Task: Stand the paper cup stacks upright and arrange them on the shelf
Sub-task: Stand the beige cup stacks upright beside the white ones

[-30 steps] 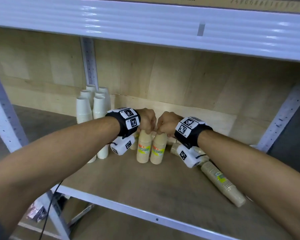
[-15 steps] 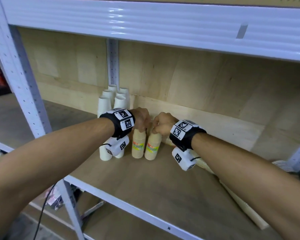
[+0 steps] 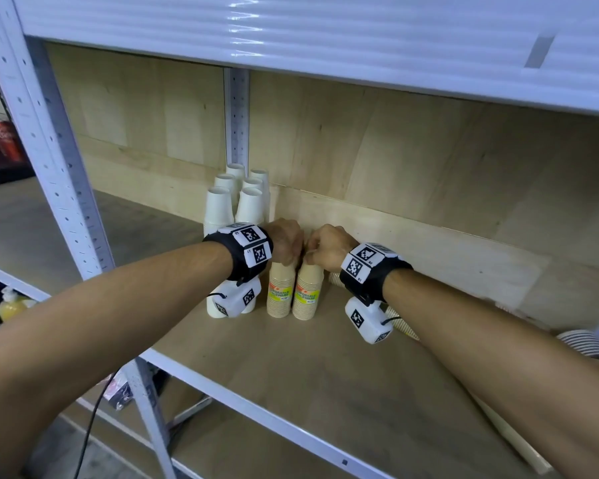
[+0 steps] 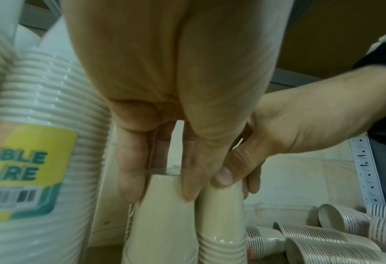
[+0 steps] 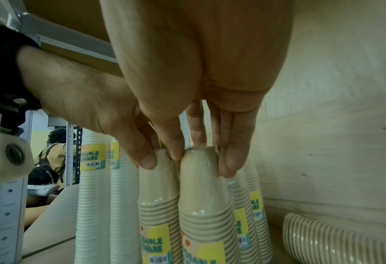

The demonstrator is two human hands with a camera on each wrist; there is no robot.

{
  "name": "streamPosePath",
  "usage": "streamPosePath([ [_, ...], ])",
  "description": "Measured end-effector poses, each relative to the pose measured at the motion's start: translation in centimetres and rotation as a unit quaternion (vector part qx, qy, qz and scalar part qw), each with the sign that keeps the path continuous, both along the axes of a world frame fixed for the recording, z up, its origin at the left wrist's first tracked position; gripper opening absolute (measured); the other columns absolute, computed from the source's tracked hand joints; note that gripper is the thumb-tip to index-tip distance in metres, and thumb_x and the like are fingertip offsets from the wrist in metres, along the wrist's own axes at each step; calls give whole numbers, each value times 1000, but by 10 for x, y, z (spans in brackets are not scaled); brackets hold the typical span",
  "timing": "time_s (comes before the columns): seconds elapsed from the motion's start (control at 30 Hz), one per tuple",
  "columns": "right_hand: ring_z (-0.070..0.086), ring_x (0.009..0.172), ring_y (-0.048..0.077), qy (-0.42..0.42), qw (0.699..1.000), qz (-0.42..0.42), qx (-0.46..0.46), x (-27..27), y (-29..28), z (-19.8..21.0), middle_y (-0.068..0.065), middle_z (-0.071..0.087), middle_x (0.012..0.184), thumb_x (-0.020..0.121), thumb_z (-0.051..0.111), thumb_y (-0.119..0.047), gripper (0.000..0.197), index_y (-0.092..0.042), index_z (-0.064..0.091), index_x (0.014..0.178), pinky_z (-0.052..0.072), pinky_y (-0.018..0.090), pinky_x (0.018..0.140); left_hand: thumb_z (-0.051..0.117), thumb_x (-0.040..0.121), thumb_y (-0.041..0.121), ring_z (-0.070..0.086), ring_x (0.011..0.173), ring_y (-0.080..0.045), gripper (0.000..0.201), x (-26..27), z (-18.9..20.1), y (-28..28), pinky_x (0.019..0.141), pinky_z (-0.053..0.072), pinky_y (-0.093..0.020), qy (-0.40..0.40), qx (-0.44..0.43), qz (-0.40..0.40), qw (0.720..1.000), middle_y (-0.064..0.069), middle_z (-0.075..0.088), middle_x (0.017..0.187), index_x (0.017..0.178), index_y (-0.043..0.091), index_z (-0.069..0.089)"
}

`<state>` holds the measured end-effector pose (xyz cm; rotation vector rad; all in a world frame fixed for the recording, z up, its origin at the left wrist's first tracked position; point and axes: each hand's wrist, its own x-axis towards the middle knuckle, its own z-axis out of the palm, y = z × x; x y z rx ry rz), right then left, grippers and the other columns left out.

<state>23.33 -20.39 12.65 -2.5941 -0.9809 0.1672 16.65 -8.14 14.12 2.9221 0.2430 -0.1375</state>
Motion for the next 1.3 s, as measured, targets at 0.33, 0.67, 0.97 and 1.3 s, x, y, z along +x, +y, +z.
streamPosePath([
  [0.33, 59, 95, 19, -12, 1000, -14, 23, 7, -18, 9, -2, 61, 102, 81, 75, -36, 38, -15, 68, 112, 44, 25, 76, 67, 82, 5, 64, 98, -21, 24, 12, 24, 2, 76, 54, -29, -41, -14, -7, 999, -4, 66, 107, 104, 12, 71],
  [0.67, 59, 110, 26, -21, 990, -129, -52, 25, -103, 22, 7, 57, 130, 83, 74, -30, 42, -16, 64, 121, 44, 28, 79, 74, 85, 20, 58, 88, -17, 22, 54, 39, -48, 72, 44, -23, -107, -58, -90, 989, 4, 56, 90, 106, 21, 68],
  [0.97, 61, 107, 25, 6, 966, -218, -138, 17, -194, 9, 6, 60, 123, 86, 72, -30, 40, -8, 64, 119, 51, 31, 82, 76, 82, 26, 58, 92, -16, 31, 89, 11, -133, 85, 51, -31, -66, -56, -205, 975, 8, 53, 94, 112, 25, 65],
  [1.3, 54, 121, 28, 52, 937, -292, -182, -12, -272, -31, 12, 55, 135, 86, 71, -31, 51, -7, 60, 129, 45, 34, 97, 76, 82, 26, 56, 101, -17, 41, 109, -54, -207, 77, 42, -25, -6, -57, -307, 950, 2, 54, 116, 120, 26, 62],
])
